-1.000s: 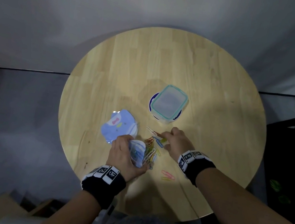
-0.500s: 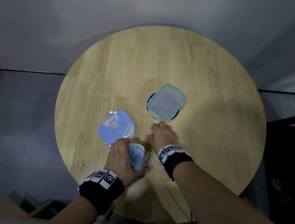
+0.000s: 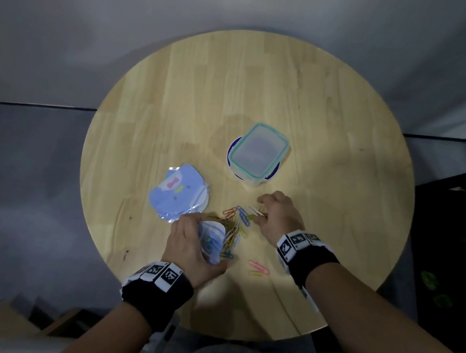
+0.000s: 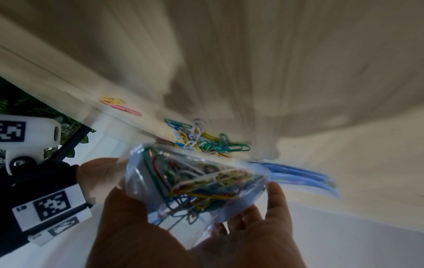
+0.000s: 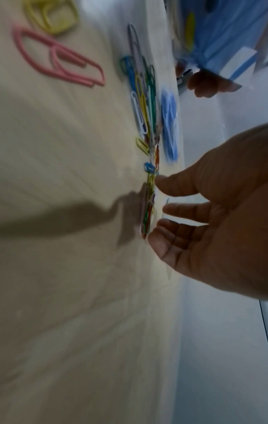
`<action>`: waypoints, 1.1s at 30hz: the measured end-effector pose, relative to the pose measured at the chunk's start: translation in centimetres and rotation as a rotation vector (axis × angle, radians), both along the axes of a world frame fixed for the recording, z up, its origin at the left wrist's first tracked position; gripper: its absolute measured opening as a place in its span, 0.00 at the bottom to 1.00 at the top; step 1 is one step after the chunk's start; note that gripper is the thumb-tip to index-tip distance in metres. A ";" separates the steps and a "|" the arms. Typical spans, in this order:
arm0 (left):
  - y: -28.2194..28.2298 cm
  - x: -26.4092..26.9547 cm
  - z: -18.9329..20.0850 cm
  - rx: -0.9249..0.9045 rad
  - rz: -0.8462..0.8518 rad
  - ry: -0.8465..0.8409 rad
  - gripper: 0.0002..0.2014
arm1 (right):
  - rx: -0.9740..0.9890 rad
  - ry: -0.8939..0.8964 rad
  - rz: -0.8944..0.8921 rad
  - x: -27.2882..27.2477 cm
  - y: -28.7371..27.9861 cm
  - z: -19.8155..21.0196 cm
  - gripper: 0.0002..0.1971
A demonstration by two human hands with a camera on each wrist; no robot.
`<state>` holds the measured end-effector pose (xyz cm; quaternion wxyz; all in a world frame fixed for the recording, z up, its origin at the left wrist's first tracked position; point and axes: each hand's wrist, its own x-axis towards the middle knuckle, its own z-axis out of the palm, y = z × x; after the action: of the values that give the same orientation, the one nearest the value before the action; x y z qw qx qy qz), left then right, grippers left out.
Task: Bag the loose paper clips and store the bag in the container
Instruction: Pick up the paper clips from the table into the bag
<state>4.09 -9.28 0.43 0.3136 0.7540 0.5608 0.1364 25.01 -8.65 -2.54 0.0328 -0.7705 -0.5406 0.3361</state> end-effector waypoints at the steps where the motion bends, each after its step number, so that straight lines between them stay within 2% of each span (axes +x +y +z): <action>1: 0.0 0.1 0.1 0.001 0.005 -0.004 0.46 | -0.008 -0.019 0.008 -0.1 -0.1 0.0 0.26; 4: -0.2 0.2 0.0 0.026 0.008 -0.009 0.47 | -0.035 -0.074 0.060 -0.5 -0.3 -0.1 0.30; 11: -0.1 -0.1 -1.7 -0.013 -0.010 0.050 0.45 | 0.043 -0.094 0.143 -2.4 -0.8 0.2 0.13; 14: 0.2 0.3 -1.8 -0.023 -0.080 0.102 0.44 | 0.016 -0.133 0.224 -2.9 -0.7 0.8 0.15; 18: 0.6 0.5 -1.9 -0.035 -0.033 0.079 0.42 | 0.017 -0.144 0.251 -3.3 -0.9 0.9 0.17; 20: 0.9 0.9 -1.5 0.015 -0.084 0.105 0.36 | 0.017 -0.105 0.192 -3.2 -1.0 1.0 0.15; 22: 0.8 1.1 -1.1 0.085 -0.094 0.061 0.33 | -0.004 -0.053 0.074 -2.8 -1.1 1.2 0.10; 25: 1.2 1.0 -1.9 0.005 -0.110 0.112 0.33 | 0.007 0.089 -0.217 -2.1 -1.3 2.0 0.08; 28: 2.0 2.1 -1.6 0.047 -0.252 0.139 0.18 | 0.077 0.402 -0.521 -1.7 -0.9 4.1 0.05; 30: 2.1 3.2 -0.4 0.046 -0.208 0.043 0.09 | 0.093 0.661 -0.683 -1.8 -0.6 6.0 0.07; 31: 1.9 3.4 0.1 0.022 -0.170 0.000 0.12 | 0.098 0.732 -0.714 -2.1 -0.5 7.0 0.09; 33: 1.7 3.5 -0.4 -0.032 -0.082 -0.008 0.32 | 0.099 0.731 -0.684 -2.6 -0.4 8.1 0.12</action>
<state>7.58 -7.61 -0.02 0.3334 0.7708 0.5301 0.1175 22.37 -9.03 5.57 0.3648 -0.7330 -0.2254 0.5280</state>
